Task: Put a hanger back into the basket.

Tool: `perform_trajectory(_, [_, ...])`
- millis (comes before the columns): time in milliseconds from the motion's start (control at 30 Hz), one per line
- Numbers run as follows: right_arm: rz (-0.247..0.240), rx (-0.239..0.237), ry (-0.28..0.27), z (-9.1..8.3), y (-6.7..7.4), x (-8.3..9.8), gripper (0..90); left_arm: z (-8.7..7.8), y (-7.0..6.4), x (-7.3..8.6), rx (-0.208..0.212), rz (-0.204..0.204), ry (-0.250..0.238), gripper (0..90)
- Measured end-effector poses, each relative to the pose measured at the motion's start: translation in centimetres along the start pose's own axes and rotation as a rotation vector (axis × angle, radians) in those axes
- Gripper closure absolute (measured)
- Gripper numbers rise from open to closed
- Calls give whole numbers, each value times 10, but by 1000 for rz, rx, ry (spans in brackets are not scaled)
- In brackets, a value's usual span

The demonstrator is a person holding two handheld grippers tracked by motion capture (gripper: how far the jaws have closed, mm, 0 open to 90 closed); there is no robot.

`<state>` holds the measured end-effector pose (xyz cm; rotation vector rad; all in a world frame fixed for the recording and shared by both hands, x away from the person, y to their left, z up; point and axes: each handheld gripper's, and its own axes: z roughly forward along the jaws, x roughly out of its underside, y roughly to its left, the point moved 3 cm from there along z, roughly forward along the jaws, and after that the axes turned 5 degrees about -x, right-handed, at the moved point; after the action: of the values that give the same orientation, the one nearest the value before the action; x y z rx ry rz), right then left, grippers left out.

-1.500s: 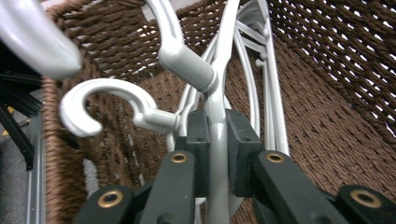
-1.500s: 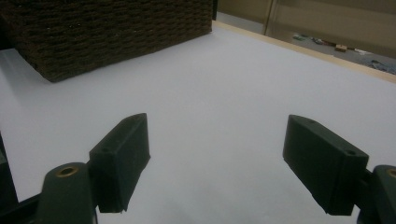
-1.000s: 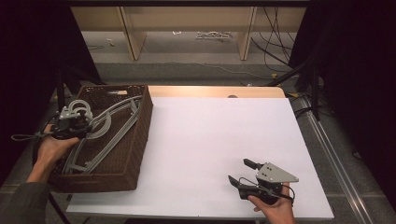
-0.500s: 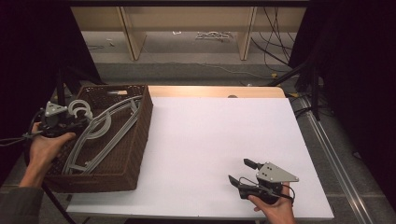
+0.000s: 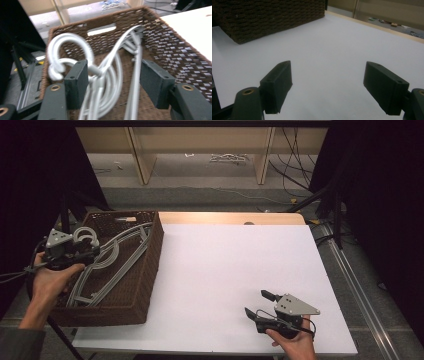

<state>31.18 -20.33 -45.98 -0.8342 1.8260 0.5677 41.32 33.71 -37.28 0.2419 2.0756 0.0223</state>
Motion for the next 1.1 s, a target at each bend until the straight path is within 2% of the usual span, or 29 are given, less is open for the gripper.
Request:
perform_trajectory(67, [14,-6,6,0,1,0,239,-4,-6,-2,1,9,-4,393])
perform_trajectory(167, [3,-1,-3,0,0,0,239,-6,-10,-5,-5,35,-4,413])
perform_trajectory(300, [0,-1,-4,-1,0,0,239,-13,-23,-6,42,20,-32,399])
perform_trajectory(467, [14,-8,3,-1,1,0,239,-24,-56,-6,125,-2,-89,346])
perform_trajectory(533, [-1,-1,-7,0,0,-1,239,-28,-71,-6,157,17,-109,334])
perform_trajectory(633, [-7,1,-10,-1,0,-1,239,-34,-93,-5,212,2,-143,309])
perform_trajectory(733, [-7,2,-10,-1,0,-1,239,-40,-114,-3,261,9,-175,301])
perform_trajectory(800, [-2,-2,-9,-1,0,-1,239,-42,-126,-1,279,13,-190,289])
perform_trajectory(867, [0,0,2,-2,1,-1,239,-44,-137,1,321,19,-209,280])
perform_trajectory(933, [-3,1,1,-2,1,-1,238,-44,-146,4,342,12,-223,267])
perform_trajectory(1033, [1,-2,3,-2,1,-1,238,-44,-156,9,360,-1,-237,248])
perform_trajectory(1100, [14,-16,-19,0,2,-1,238,-44,-163,14,375,-1,-237,213])
